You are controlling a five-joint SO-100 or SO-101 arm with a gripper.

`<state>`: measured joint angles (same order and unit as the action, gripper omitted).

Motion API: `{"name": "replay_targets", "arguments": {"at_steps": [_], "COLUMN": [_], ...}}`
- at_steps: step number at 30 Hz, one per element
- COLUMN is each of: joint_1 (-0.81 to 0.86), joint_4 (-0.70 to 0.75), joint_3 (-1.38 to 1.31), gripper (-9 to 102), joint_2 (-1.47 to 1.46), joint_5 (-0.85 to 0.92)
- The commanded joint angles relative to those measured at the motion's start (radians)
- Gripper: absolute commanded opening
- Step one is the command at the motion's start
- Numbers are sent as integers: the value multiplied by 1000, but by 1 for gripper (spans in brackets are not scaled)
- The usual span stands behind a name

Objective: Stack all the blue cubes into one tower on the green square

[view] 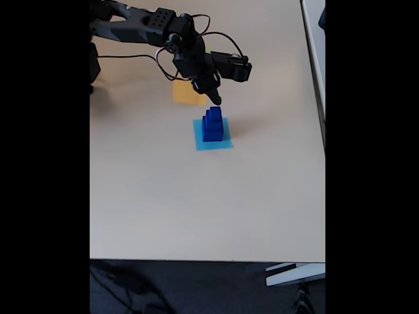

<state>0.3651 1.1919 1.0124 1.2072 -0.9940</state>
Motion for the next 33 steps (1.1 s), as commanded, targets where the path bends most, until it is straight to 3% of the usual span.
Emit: {"name": "replay_targets", "arguments": {"at_steps": [1,16,22,27,33], "joint_1": [-32,-229,-282,-293,-276], "joint_4": [-6,209,184,48,-12], "joint_3": [-52,57,187,423,485], "gripper": [0,0,0,0,0], "joint_2": [120,207,212,287,284], "joint_5": [-14,-388,-446,-456,-416]}}
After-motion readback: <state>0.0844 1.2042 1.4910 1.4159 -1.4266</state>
